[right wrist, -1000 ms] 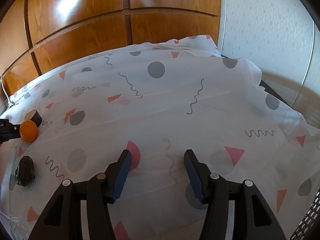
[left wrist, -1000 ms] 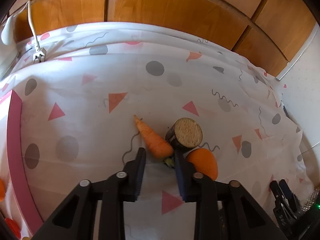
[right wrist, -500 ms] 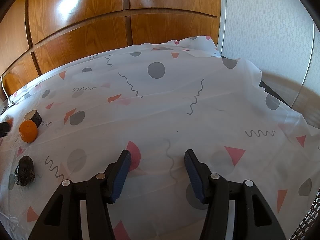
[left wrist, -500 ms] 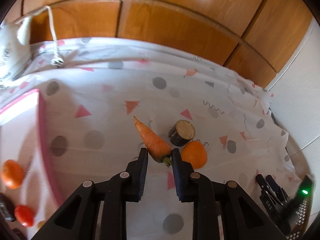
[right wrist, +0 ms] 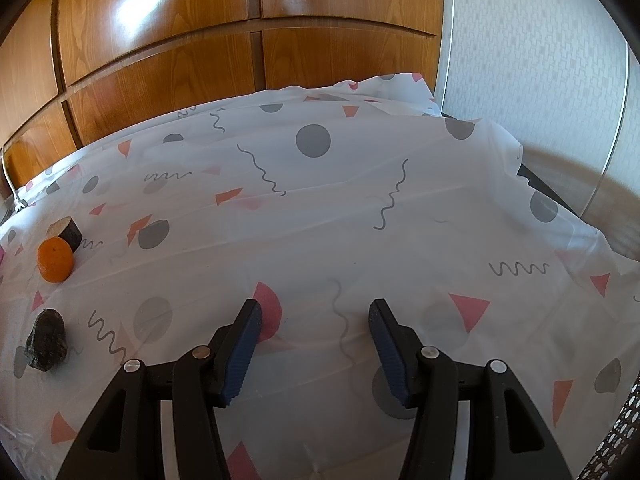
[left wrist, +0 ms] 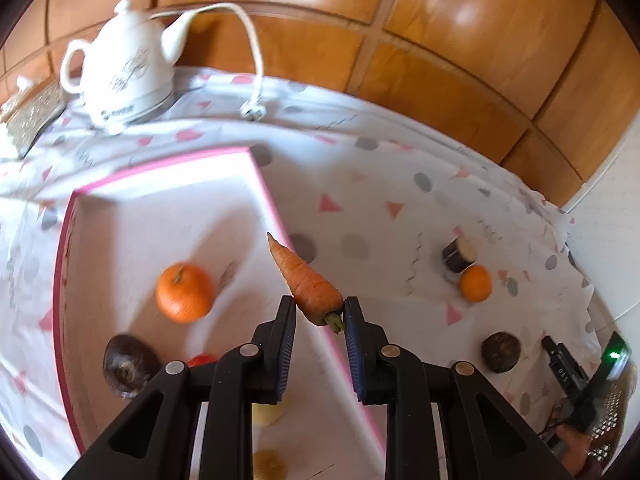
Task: Organize fruits
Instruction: 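Carry the carrot into the pink tray and open the left gripper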
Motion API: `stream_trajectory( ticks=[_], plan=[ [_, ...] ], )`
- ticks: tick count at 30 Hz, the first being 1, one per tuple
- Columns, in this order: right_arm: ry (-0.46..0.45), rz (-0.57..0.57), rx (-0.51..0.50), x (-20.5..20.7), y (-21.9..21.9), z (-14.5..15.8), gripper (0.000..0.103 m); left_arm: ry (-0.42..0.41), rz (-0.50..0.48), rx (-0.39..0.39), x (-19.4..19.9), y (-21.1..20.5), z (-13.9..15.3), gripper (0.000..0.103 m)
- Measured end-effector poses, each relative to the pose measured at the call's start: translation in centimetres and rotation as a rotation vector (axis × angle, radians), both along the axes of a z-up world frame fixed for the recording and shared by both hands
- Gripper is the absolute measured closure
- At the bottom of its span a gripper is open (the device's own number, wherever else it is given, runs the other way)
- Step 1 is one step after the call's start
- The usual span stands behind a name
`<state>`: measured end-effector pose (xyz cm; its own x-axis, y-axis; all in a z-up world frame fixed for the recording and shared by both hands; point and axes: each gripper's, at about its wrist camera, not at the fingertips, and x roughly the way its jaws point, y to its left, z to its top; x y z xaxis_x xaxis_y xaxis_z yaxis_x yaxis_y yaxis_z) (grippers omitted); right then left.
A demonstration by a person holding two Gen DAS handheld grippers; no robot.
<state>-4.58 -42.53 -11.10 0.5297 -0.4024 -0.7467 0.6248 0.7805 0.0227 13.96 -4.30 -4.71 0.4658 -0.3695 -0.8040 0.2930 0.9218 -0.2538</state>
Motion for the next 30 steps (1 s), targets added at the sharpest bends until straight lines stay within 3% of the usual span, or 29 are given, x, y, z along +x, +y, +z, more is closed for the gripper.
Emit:
stream_trajectory(
  ticks=[7,18,30],
  plan=[
    [0.003,0.002,-0.005,0.0,0.0,0.0,0.046,0.020,0.034,0.017,-0.8,1.4,-1.6,0.078],
    [0.007,0.003,-0.012,0.0,0.0,-0.1,0.046,-0.048,0.069,0.074,-3.3,2.3,-0.7,0.078],
    [0.020,0.007,-0.021,0.0,0.1,0.0,0.046,-0.136,0.107,0.065,-7.6,3.4,1.3,0.061]
  ],
)
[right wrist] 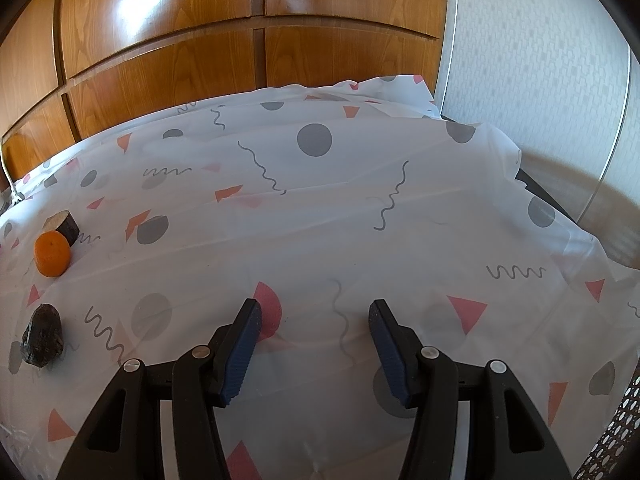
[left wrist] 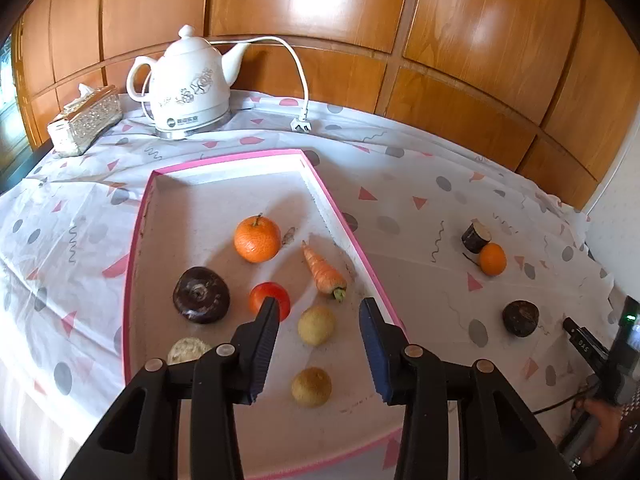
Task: Organize fruits
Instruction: 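Carry the carrot into the pink tray and open the left gripper, then reach the right gripper to the dark brown round fruit and close on it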
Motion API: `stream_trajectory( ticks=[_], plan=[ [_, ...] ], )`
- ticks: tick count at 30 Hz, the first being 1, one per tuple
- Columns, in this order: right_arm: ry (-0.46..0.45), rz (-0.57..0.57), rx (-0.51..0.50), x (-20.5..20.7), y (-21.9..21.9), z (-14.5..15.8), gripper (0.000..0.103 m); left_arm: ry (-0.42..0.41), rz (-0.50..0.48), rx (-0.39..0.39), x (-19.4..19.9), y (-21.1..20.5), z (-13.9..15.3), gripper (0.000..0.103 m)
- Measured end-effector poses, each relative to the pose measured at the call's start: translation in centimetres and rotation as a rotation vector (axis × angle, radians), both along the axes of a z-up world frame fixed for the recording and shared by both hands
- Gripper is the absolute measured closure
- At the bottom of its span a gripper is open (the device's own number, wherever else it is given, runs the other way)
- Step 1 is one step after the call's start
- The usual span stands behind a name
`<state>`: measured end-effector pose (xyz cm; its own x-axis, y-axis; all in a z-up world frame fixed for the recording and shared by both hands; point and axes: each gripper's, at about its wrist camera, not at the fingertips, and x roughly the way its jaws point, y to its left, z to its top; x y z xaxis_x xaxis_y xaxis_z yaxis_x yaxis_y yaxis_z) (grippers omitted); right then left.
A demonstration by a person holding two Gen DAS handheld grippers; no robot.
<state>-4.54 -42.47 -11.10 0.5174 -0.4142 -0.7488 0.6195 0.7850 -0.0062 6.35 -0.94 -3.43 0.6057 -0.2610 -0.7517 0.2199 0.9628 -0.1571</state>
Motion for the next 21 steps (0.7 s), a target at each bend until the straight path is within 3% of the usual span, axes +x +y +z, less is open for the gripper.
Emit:
stream_trajectory(
  ticks=[13,21],
  plan=[
    [0.027,0.010,0.016,0.4,0.3,0.5,0.046,0.000,0.075,-0.026,-1.6,3.2,0.1,0.059],
    [0.007,0.088,0.024,1.7,2.3,1.9,0.046,0.003,0.105,-0.044,-2.1,4.5,-0.1,0.059]
  ],
)
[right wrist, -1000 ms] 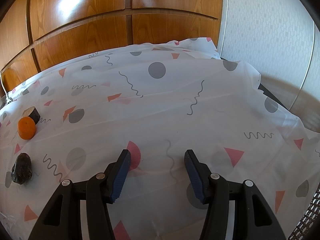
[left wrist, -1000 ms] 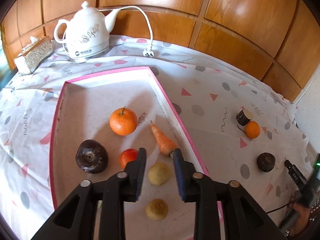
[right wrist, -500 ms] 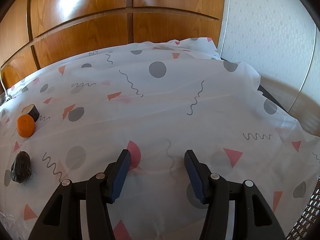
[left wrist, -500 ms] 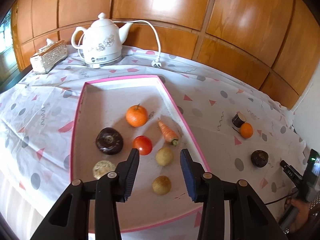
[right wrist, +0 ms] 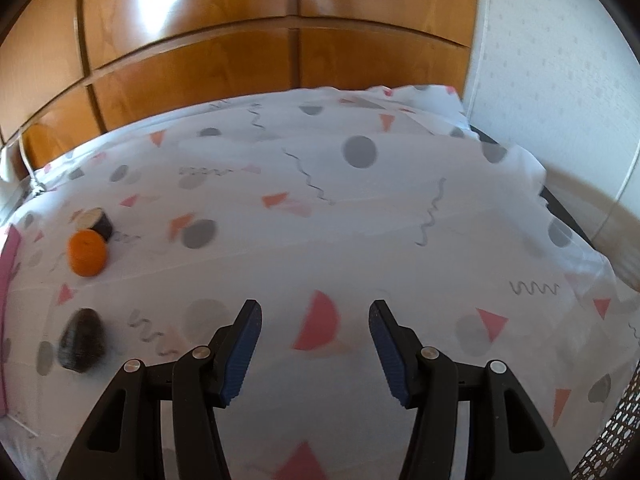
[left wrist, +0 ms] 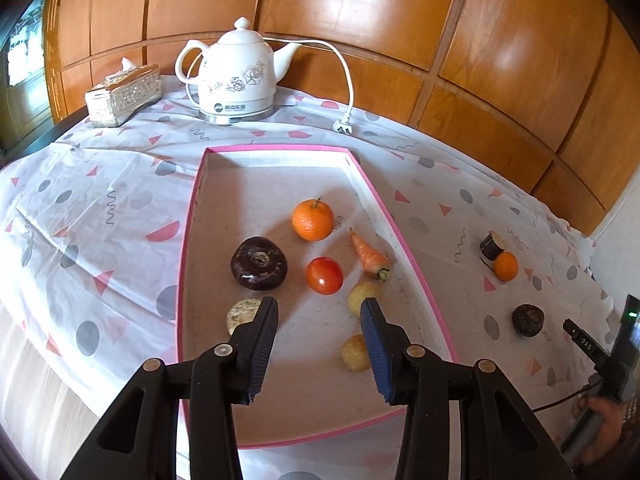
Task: Organize fruits
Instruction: 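Reach the right gripper to the dark brown round fruit and close on it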
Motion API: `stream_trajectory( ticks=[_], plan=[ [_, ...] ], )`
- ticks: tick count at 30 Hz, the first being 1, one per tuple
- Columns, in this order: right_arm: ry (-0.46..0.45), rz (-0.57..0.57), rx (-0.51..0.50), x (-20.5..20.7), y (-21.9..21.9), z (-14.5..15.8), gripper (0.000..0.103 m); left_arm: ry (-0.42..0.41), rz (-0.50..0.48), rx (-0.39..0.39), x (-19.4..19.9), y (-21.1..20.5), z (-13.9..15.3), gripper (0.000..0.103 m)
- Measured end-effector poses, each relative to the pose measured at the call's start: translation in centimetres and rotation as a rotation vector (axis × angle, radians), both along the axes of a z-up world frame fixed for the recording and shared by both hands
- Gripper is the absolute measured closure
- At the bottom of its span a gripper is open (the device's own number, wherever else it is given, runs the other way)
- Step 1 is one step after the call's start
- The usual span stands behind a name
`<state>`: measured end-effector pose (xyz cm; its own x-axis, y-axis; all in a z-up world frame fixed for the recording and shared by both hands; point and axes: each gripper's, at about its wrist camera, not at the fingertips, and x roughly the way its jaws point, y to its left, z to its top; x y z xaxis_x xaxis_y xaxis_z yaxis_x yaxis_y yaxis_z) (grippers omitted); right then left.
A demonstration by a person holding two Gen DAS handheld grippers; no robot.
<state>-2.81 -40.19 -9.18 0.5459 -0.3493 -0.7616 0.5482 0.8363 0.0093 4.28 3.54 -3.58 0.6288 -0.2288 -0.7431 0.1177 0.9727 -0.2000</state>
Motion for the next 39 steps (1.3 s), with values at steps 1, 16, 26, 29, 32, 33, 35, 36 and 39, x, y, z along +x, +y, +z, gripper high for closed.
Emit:
stream_trajectory(
  ticks=[1,16,26,29,32,33,35,36,39],
  plan=[
    [-0.005,0.015,-0.001,0.2,0.3,0.3,0.046,0.000,0.004,-0.003,-0.1,0.2,0.0,0.059],
    [-0.073,0.227,0.023,4.2,5.5,4.2,0.046,-0.003,0.047,-0.028,-0.6,2.2,-0.1,0.058],
    [-0.060,0.349,0.112,5.8,8.5,4.1,0.046,-0.002,0.078,-0.048,-0.8,3.4,0.0,0.058],
    [-0.029,0.398,0.117,5.9,9.8,3.5,0.046,-0.002,0.077,-0.052,-0.9,3.5,0.0,0.058],
    [0.012,0.435,0.089,6.0,11.2,2.8,0.046,-0.002,0.077,-0.057,-0.9,3.5,0.0,0.057],
    [0.024,0.444,0.076,6.0,11.6,2.5,0.046,-0.003,0.079,-0.059,-0.9,3.6,0.1,0.057],
    [0.041,0.457,0.054,5.9,12.1,2.3,0.046,-0.007,0.084,-0.063,-1.0,3.8,0.2,0.057],
    [0.051,0.469,0.041,5.9,12.5,2.2,0.046,-0.008,0.087,-0.064,-1.1,3.9,0.3,0.057],
    [0.070,0.488,0.014,6.0,13.0,1.9,0.045,-0.013,0.101,-0.070,-1.1,4.3,0.4,0.056]
  ],
)
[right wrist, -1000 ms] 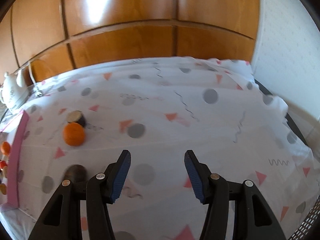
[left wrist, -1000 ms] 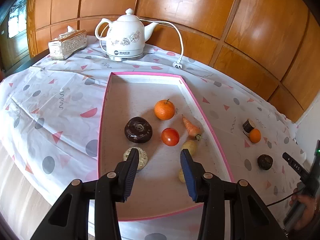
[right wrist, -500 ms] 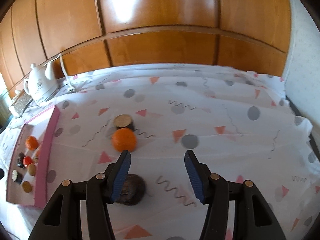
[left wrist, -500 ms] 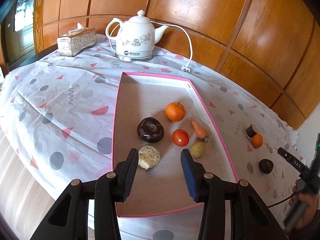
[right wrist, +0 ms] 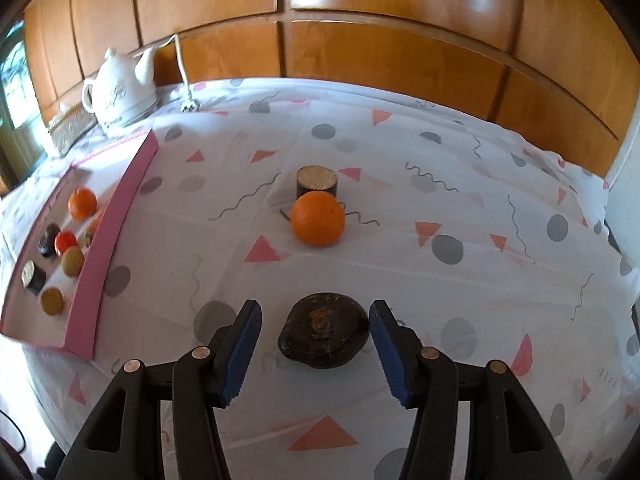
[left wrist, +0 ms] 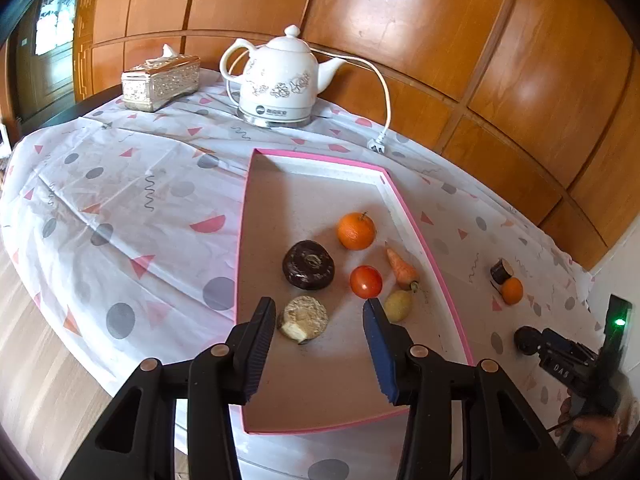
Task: Organize fruits
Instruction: 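Reach the right gripper to the dark brown round fruit and close on it, then carry the dark fruit into the pink tray and open the right gripper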
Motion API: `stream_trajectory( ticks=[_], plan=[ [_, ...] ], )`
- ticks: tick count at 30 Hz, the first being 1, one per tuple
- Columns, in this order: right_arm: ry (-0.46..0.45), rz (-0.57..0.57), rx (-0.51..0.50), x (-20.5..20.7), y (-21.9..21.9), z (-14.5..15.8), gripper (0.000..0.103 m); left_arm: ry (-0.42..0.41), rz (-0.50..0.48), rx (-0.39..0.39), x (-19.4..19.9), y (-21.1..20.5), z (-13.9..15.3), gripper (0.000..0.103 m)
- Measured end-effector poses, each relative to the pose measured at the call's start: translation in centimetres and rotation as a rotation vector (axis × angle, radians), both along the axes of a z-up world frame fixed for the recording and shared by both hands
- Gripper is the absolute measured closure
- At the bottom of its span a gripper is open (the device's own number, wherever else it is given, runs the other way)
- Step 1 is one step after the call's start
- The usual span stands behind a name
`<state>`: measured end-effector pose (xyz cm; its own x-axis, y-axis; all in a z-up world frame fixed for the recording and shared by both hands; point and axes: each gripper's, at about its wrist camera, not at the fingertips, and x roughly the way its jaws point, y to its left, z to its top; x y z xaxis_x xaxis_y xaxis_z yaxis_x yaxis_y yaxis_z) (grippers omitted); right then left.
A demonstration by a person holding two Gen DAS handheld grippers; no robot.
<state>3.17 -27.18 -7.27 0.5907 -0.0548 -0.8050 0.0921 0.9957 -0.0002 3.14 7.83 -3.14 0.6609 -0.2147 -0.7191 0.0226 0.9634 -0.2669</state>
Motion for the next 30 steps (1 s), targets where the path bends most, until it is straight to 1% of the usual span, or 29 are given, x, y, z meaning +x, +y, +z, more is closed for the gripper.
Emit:
stream_trajectory(
  ticks=[3,7,11,13,14,17,22,28,30],
  plan=[
    [0.014,0.006,-0.034,0.3,0.2,-0.2,0.045,-0.006,0.017,-0.005,-0.1,0.4,0.1,0.055],
    [0.033,-0.003,-0.046,0.3,0.1,-0.5,0.045,-0.014,0.035,-0.011,-0.2,0.9,0.4,0.053],
    [0.031,-0.016,-0.056,0.3,-0.1,-0.8,0.045,-0.018,0.045,-0.010,-0.3,1.1,0.5,0.053],
    [0.032,-0.016,-0.052,0.3,-0.2,-0.9,0.048,-0.017,0.052,-0.009,-0.4,1.2,0.6,0.051],
    [0.032,-0.011,-0.045,0.3,-0.2,-0.9,0.052,-0.018,0.055,-0.009,-0.4,1.3,0.6,0.051],
    [0.028,-0.002,-0.055,0.4,0.0,-0.9,0.052,-0.019,0.060,-0.008,-0.5,1.4,0.7,0.051],
    [0.026,0.008,-0.039,0.5,-0.1,-0.8,0.053,-0.019,0.064,-0.006,-0.6,1.6,0.7,0.051],
    [0.024,0.051,0.017,0.7,0.9,-0.5,0.053,-0.023,0.068,-0.008,-0.7,1.7,0.8,0.050],
    [0.018,0.073,0.034,0.8,1.5,-0.1,0.053,-0.027,0.073,-0.012,-0.7,1.9,0.9,0.048]
  ],
)
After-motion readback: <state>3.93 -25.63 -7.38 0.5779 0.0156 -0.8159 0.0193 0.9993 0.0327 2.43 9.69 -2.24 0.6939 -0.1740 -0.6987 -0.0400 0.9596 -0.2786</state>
